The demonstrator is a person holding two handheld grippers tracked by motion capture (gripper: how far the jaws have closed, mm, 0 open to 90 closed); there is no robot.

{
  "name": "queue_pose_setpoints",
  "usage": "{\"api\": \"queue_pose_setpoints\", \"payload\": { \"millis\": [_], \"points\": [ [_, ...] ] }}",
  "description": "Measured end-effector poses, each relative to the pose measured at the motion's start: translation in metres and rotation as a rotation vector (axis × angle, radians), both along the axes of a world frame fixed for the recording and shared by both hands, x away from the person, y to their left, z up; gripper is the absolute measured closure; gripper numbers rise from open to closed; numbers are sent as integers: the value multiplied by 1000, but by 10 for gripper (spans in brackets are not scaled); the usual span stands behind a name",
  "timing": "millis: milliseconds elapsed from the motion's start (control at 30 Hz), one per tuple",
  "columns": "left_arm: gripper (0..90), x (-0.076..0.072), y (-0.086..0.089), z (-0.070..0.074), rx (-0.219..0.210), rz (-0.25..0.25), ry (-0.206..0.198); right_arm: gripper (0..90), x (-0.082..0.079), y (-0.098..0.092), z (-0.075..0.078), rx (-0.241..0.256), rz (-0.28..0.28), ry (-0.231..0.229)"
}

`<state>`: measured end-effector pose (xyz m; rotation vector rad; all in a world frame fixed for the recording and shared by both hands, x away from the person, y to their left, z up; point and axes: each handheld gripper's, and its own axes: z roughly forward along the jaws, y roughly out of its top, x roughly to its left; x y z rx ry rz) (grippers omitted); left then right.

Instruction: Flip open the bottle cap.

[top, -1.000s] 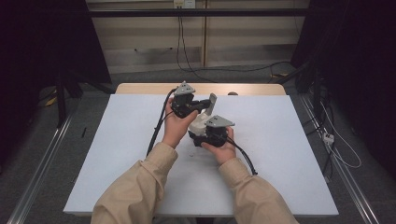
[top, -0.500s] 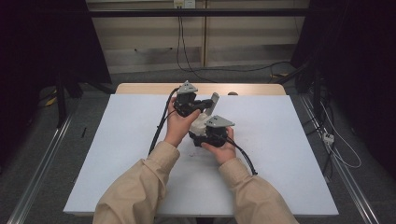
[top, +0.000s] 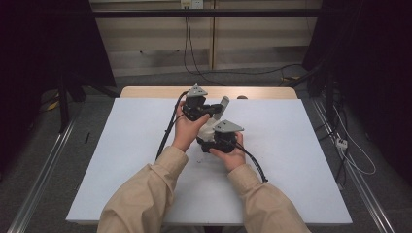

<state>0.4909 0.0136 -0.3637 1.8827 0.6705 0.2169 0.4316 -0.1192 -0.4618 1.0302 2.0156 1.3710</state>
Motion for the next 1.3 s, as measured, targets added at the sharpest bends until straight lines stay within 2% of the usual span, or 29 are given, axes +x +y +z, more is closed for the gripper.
{"api": "queue_pose_setpoints", "payload": {
  "millis": [433,500,700,900,1300],
  "points": [
    [880,2,-3,0,12,-3,-2,188,1,-1,0,9,-1,4],
    [886,2,-5,0,-5,-6,5,188,0,0,0,-4,0,-3],
    [888,2,-11,1,18,-14,-6,188,0,1,0,-11,3,-5],
    [887,4,-12,-3,23,-17,12,188,0,0,0,-11,3,-5],
    [887,7,-11,-5,25,-23,20,188,0,0,0,-11,1,-4]
  ]
}}
